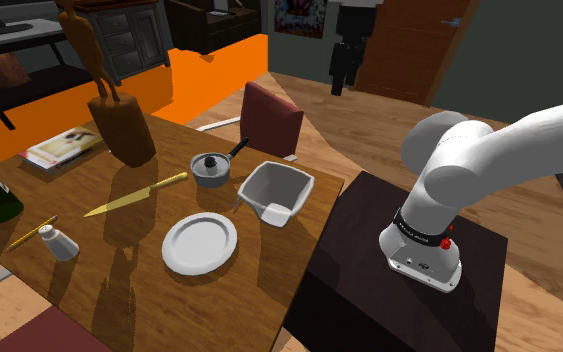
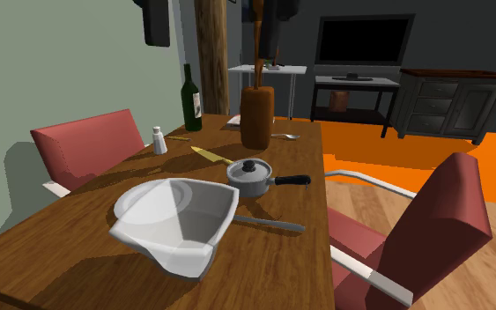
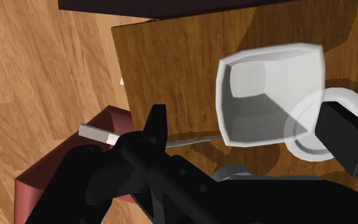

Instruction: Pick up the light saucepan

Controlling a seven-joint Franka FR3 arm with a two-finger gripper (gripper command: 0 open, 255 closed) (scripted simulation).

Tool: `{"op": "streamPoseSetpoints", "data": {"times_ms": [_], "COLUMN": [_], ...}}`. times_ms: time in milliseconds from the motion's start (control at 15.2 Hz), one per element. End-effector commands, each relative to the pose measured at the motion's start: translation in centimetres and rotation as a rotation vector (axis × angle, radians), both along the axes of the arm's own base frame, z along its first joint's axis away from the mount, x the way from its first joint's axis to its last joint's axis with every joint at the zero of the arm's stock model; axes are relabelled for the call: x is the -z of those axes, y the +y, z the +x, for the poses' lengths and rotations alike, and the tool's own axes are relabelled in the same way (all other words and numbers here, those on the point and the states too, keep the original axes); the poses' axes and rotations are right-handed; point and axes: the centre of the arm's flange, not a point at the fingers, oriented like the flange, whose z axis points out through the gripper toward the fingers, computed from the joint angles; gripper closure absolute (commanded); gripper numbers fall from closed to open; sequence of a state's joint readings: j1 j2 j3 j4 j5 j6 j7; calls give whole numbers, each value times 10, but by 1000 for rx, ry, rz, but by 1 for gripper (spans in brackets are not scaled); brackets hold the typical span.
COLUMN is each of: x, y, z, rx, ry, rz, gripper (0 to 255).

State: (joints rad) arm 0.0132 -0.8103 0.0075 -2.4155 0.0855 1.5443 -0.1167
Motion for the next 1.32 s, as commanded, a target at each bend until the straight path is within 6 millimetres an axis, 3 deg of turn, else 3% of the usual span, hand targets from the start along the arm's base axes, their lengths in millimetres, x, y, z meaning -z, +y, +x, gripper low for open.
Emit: {"op": "streamPoseSetpoints", "data": {"times_ms": [0, 1254], "x": [0, 144], "y": [0, 104], "z": [0, 158], "rx": [0, 227], "ry": [0, -118], "rz": [0, -23], "gripper": [0, 0]}}
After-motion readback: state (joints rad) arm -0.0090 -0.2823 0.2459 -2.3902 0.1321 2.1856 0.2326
